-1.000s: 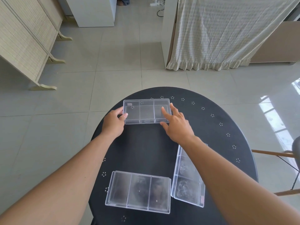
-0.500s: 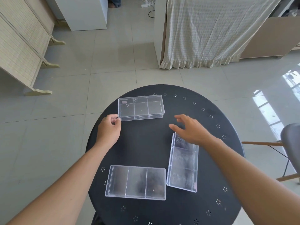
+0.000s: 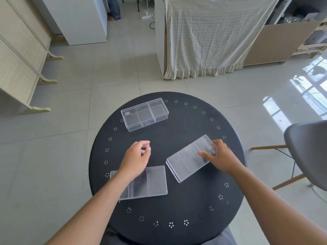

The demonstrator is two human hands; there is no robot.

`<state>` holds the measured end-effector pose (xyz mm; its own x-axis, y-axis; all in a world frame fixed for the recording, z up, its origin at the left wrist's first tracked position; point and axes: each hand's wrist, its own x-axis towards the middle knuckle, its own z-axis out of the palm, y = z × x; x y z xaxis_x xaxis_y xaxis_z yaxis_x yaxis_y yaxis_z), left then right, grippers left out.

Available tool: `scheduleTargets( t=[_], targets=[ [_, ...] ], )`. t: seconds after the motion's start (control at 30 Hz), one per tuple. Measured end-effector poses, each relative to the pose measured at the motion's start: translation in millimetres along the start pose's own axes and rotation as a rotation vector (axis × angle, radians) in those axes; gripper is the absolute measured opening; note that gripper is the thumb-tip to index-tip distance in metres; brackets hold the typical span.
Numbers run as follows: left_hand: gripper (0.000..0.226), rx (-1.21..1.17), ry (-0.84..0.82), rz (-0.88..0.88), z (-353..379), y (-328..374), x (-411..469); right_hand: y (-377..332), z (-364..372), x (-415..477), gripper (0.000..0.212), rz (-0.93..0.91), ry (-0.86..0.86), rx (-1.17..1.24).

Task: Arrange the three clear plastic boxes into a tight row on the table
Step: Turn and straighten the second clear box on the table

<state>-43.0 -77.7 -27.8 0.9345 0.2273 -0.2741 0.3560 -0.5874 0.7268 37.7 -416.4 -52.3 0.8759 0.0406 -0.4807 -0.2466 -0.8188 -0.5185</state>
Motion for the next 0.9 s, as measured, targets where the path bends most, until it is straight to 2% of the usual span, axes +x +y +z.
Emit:
scheduleTargets(
  t=[0.1,0.17,0.27,0.33,0.43,0.57,0.63,0.7,0.83,0.9],
  targets=[
    [0.034,0.053,-0.07,0.078,13,7,-7,8,11,-13,0.079,0.042,0.118,0.079],
    [0.035,0.179,-0.142,0.121,22,10,-6,9,18,-21,0.079,0.066,0.138,0.132],
    [0.039,0.431,-0.333,0.121,38,23,-9,19,23,-34,0.083,0.104,0.177,0.199],
    [0.039,0.507,-0.449,0.077,49,32,-12,24,27,-42,0.08,0.098,0.171,0.264],
    [0.025,0.381,-0.45,-0.011,60,45,-18,25,28,-48,0.078,0.115,0.16,0.335],
    [0.043,0.112,-0.259,-0.021,64,58,-19,15,14,-56,0.065,0.071,0.328,0.389],
    [0.037,-0.047,-0.206,-0.082,62,65,-16,10,6,-61,0.056,0.027,0.413,0.428],
    [0.027,-0.167,-0.197,-0.148,59,70,-13,5,2,-63,0.052,-0.022,0.457,0.461],
    [0.033,-0.251,-0.229,-0.283,58,72,-10,-5,1,-60,0.054,-0.08,0.462,0.467],
    [0.046,-0.282,-0.238,-0.311,59,70,-8,-5,2,-55,0.06,-0.086,0.422,0.423]
  ],
)
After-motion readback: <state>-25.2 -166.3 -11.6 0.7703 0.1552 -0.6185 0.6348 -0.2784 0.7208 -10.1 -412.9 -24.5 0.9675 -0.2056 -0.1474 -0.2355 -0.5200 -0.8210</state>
